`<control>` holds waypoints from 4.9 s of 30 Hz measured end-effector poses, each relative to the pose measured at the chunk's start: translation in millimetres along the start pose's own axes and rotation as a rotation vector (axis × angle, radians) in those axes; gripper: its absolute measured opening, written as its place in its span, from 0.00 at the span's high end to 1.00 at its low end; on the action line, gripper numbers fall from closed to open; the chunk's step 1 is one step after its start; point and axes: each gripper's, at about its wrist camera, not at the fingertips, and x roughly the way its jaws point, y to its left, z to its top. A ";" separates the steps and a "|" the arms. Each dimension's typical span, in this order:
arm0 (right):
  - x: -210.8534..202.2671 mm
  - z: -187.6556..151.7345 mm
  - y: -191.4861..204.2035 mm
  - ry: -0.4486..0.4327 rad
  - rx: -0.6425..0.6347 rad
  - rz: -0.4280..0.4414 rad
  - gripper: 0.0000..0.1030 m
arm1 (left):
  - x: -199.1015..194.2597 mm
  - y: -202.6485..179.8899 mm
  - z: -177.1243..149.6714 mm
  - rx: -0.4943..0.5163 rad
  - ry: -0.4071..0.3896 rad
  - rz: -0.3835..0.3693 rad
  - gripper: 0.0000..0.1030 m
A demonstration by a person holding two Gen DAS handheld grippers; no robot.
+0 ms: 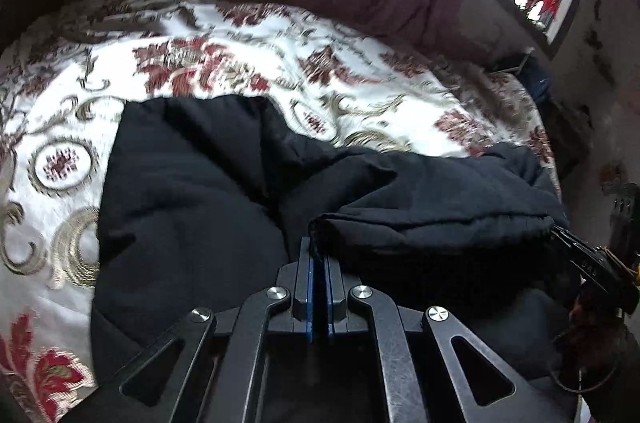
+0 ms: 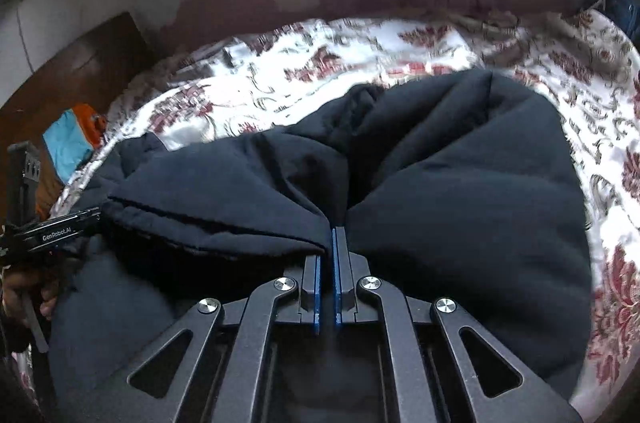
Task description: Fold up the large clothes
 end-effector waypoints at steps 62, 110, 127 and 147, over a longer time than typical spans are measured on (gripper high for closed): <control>75.2 31.7 52.6 0.315 -0.252 -0.022 0.88 | 67.6 -40.6 4.0 0.271 0.190 -0.169 0.93; -184.0 -41.4 71.9 -0.180 -0.023 -0.148 0.18 | -119.8 -63.5 -20.7 0.104 -0.122 0.038 0.02; -355.8 -138.7 124.8 -0.396 0.031 -0.144 0.05 | -318.4 -111.1 -109.1 0.124 -0.328 0.160 0.00; -429.2 -239.7 150.1 -0.495 -0.030 -0.158 0.02 | -422.9 -159.1 -226.0 0.239 -0.429 0.224 0.00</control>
